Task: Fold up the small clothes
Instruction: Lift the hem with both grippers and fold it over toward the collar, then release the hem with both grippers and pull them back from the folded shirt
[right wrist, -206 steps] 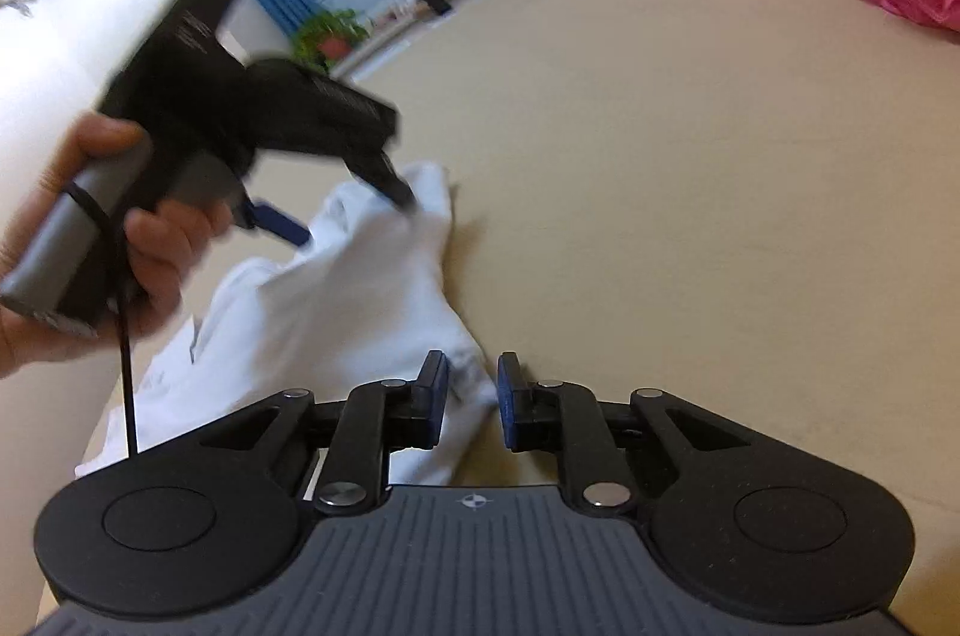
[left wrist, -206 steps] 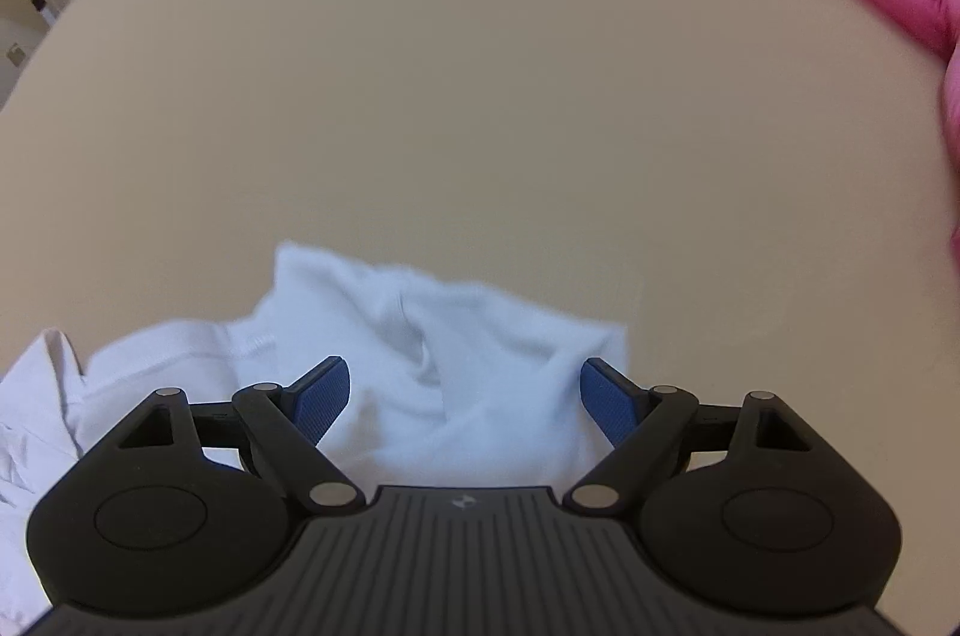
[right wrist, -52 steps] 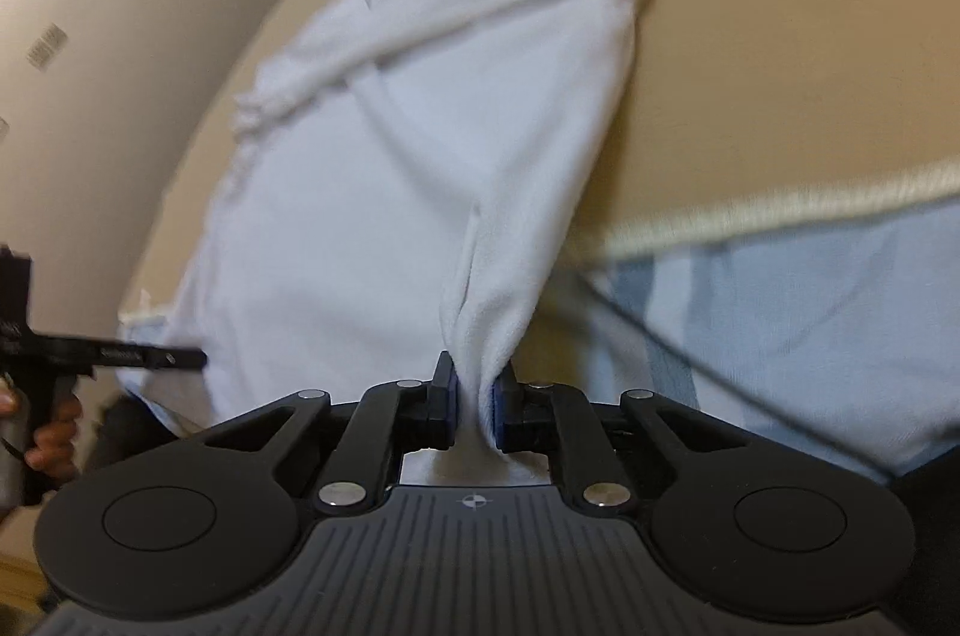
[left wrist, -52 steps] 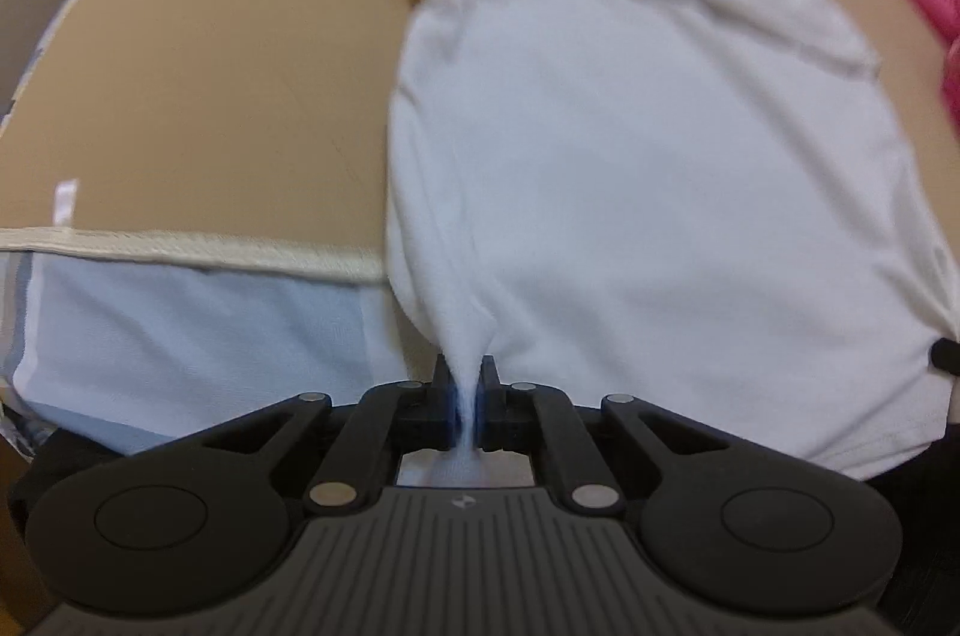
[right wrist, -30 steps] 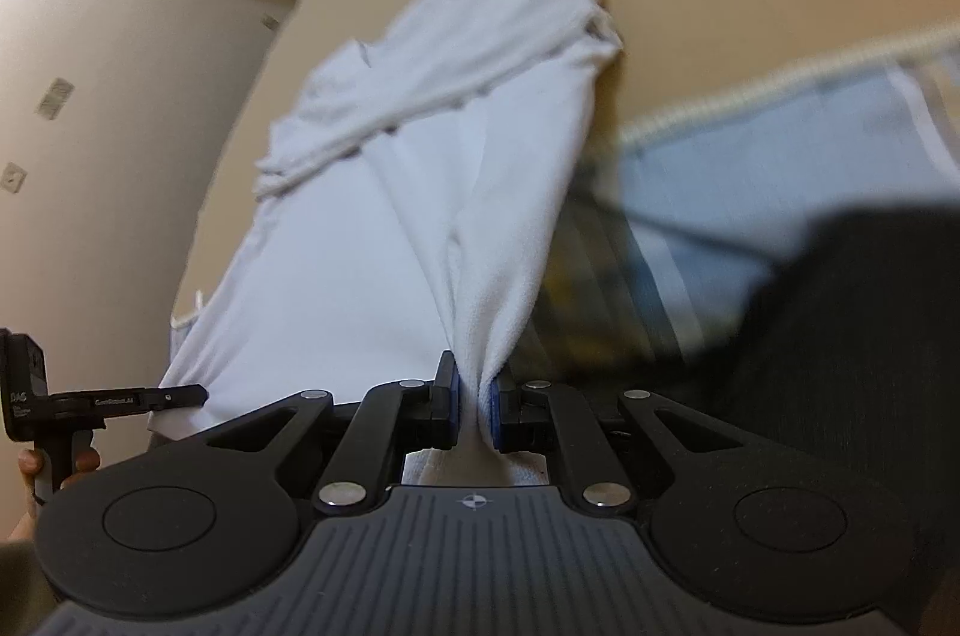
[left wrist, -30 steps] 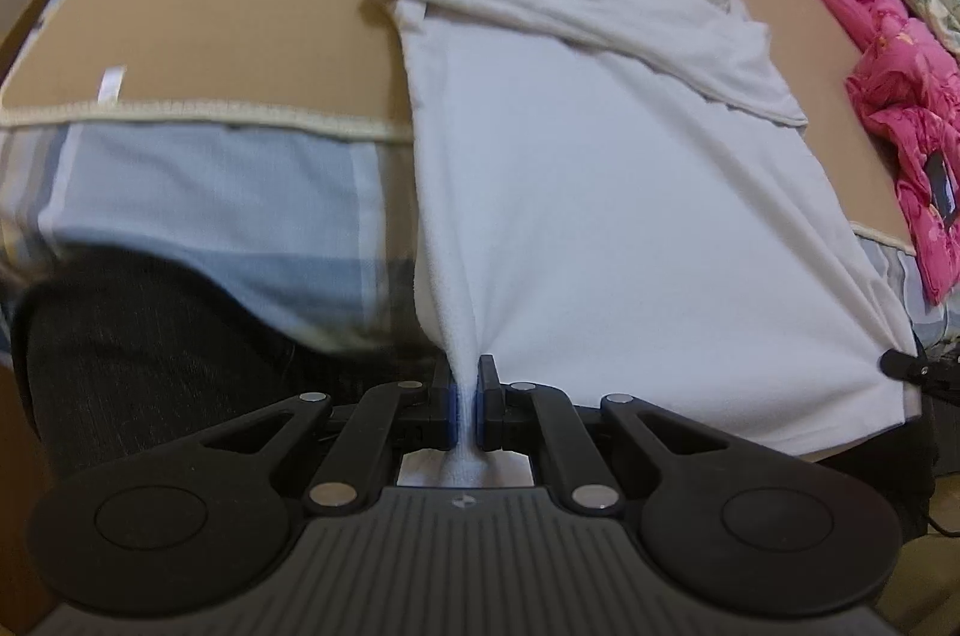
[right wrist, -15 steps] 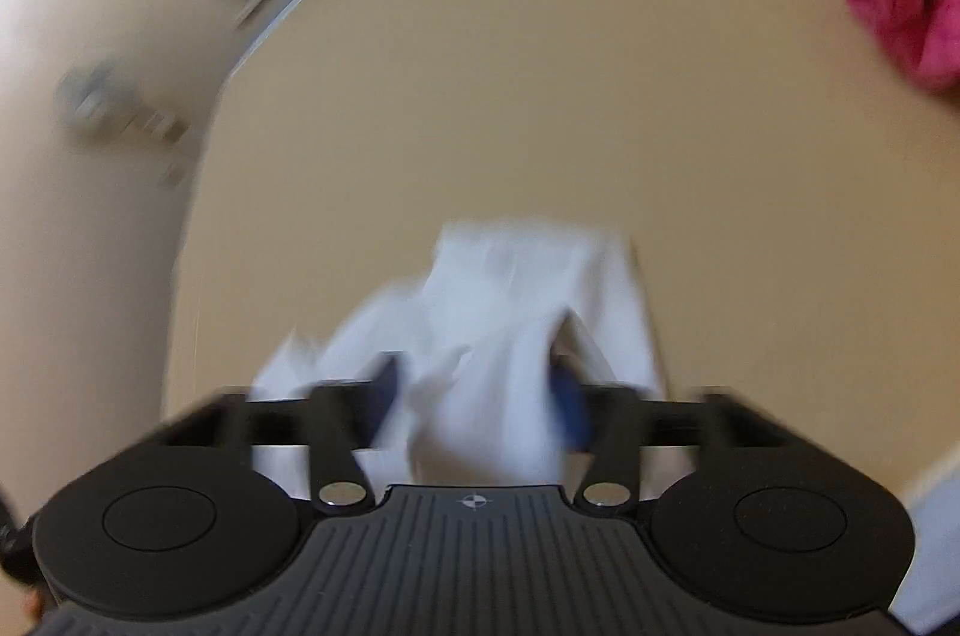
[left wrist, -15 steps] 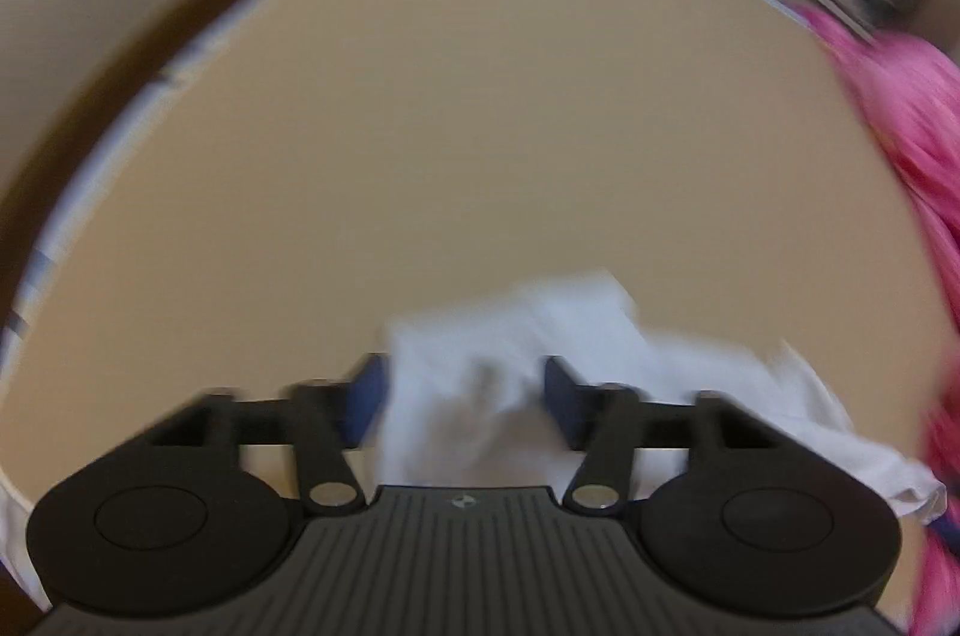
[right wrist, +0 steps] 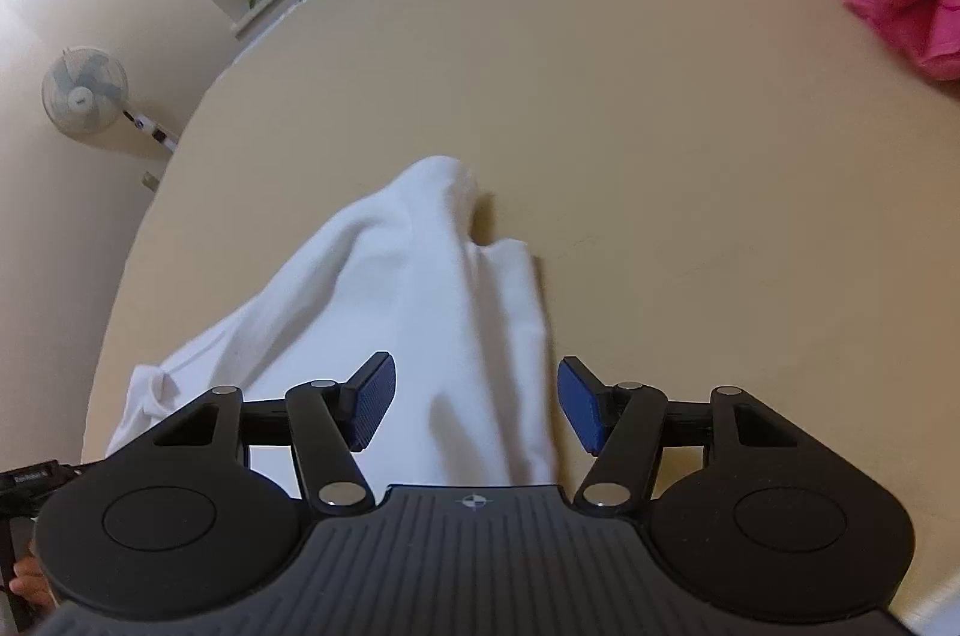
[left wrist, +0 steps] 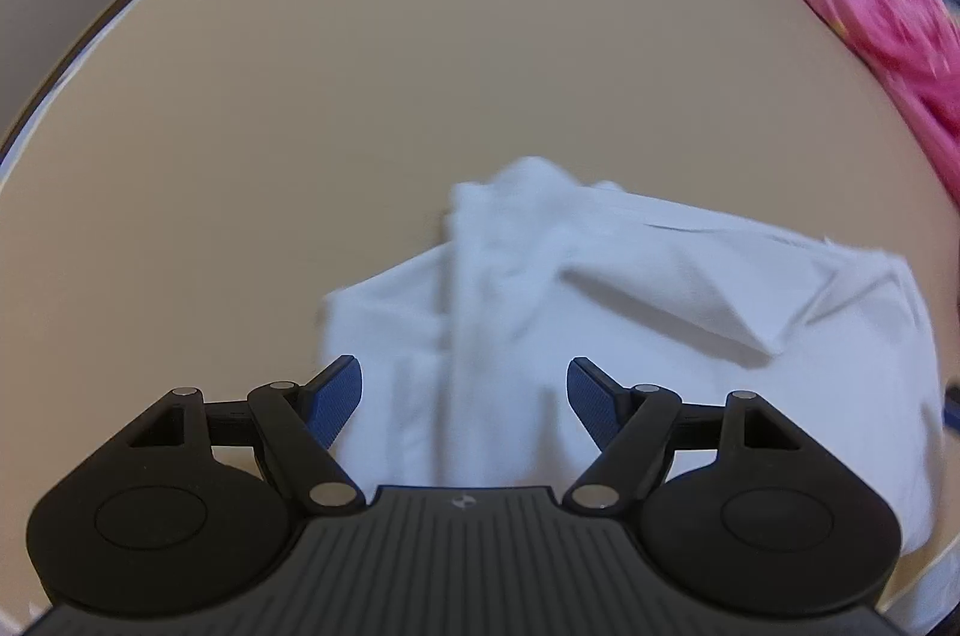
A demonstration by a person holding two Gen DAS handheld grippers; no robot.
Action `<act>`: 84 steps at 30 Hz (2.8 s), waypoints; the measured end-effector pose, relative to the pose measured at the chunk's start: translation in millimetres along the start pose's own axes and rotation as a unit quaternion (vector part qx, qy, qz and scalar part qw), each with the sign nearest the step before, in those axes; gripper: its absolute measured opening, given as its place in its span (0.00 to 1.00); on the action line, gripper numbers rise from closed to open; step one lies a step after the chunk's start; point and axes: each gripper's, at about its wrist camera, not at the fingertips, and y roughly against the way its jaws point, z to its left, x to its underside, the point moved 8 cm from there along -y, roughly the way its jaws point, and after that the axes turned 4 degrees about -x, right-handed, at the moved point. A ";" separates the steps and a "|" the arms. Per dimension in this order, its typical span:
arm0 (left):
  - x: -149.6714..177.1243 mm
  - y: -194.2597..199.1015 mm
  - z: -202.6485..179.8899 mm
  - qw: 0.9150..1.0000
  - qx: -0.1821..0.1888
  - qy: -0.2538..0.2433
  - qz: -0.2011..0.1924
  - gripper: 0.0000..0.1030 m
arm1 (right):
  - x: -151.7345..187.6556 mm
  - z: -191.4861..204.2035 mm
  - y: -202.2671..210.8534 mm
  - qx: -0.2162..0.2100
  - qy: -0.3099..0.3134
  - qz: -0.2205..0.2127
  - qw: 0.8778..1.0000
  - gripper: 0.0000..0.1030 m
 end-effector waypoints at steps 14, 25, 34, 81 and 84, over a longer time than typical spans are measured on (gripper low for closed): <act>-54.6 -36.7 -6.2 0.999 -0.001 0.050 0.020 0.49 | -47.0 49.8 -38.9 -0.017 0.064 -0.042 0.997 0.15; -65.3 -3.7 -3.1 0.999 0.023 0.027 -0.034 0.06 | -60.7 54.7 -51.9 -0.044 0.046 -0.039 0.997 0.00; -73.0 -57.5 36.6 0.994 -0.053 0.084 0.052 0.19 | -96.0 30.9 -68.7 0.051 -0.019 -0.035 0.998 0.06; 142.2 133.9 7.6 0.996 -0.060 -0.028 -0.066 0.87 | 113.7 19.7 108.5 0.079 0.102 -0.018 0.992 0.60; 155.7 164.1 -13.2 0.994 -0.066 -0.026 -0.084 0.87 | 123.6 48.2 137.9 0.052 0.108 -0.057 0.991 0.74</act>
